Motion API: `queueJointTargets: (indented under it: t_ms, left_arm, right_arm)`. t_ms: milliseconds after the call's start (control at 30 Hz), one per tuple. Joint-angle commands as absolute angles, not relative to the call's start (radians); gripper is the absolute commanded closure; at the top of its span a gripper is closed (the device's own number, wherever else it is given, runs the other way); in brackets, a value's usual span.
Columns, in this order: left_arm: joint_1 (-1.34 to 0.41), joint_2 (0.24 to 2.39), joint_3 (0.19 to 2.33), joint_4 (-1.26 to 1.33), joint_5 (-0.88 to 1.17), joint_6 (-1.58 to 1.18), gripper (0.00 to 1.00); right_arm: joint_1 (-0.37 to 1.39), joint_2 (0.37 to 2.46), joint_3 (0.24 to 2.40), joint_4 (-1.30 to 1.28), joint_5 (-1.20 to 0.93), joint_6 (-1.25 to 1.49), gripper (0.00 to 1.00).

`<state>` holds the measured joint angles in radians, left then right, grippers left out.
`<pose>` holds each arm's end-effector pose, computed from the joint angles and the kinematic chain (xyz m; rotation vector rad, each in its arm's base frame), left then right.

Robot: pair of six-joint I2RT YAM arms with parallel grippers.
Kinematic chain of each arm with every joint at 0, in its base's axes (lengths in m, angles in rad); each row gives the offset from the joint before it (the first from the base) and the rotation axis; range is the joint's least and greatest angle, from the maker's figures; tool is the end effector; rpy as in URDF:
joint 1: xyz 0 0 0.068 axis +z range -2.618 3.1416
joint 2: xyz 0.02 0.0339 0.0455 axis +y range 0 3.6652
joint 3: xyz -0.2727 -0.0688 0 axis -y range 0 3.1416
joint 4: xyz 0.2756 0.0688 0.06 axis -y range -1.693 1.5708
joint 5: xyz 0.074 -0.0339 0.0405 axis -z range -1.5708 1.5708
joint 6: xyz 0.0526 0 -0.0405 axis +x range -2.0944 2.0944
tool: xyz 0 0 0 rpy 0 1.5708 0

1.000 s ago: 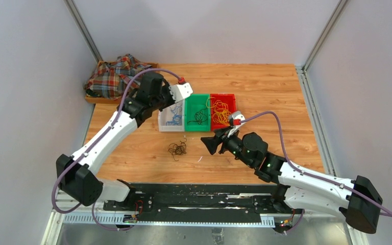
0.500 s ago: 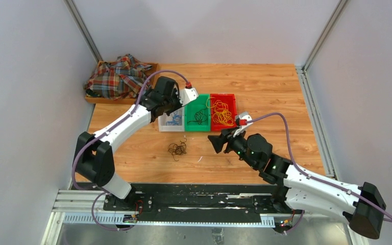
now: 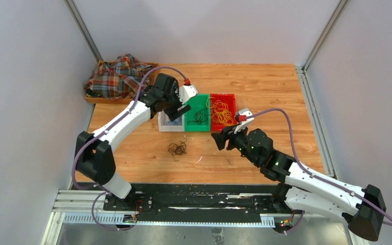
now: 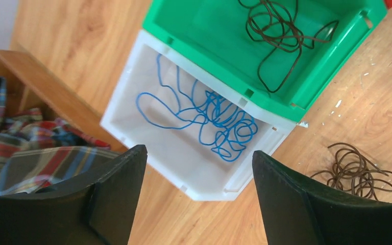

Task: Untangle the cables

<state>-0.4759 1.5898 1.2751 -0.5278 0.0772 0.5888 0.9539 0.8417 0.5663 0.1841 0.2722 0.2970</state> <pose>0.3448 -0.1823 0.2635 1.2538 2.0586 -0.0411 0.1527 0.1908 0.2883 -0.3465 1.6741 0.7181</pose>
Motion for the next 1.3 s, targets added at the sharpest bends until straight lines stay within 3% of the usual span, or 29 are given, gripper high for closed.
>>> queueJointTargets:
  t_ms: [0,133,167,200,467,700,1133,1267]
  left_arm:
    - [-0.463,1.491,1.354,-0.585,0.112,0.583,0.19]
    - [-0.447,1.464,1.457,-0.724,0.139,0.57,0.12]
    - [-0.439,1.45,1.47,-0.748,0.153,0.557,0.03]
    - [-0.426,1.424,1.471,-0.76,0.17,0.54,0.01]
    - [-0.31,1.248,1.355,-0.804,0.293,0.503,0.02]
    - [-0.279,1.146,1.242,-0.83,0.396,0.526,0.02]
    - [-0.278,1.152,1.285,-0.888,0.454,0.549,0.0]
    - [-0.277,1.143,1.285,-0.907,0.454,0.564,0.0]
  right_arm:
    - [0.93,0.851,0.606,0.161,0.224,0.25,0.37]
    - [0.931,0.963,0.633,0.198,0.116,0.259,0.34]
    - [0.931,1.009,0.649,0.201,0.092,0.262,0.33]
    - [0.933,1.06,0.672,0.199,0.07,0.265,0.31]
    - [0.988,1.53,0.93,0.173,-0.063,0.223,0.35]
    - [0.988,1.755,1.07,0.136,-0.113,0.18,0.52]
    - [0.988,1.807,1.033,0.201,-0.091,0.147,0.76]
    - [0.988,1.792,1.021,0.236,-0.086,0.144,0.94]
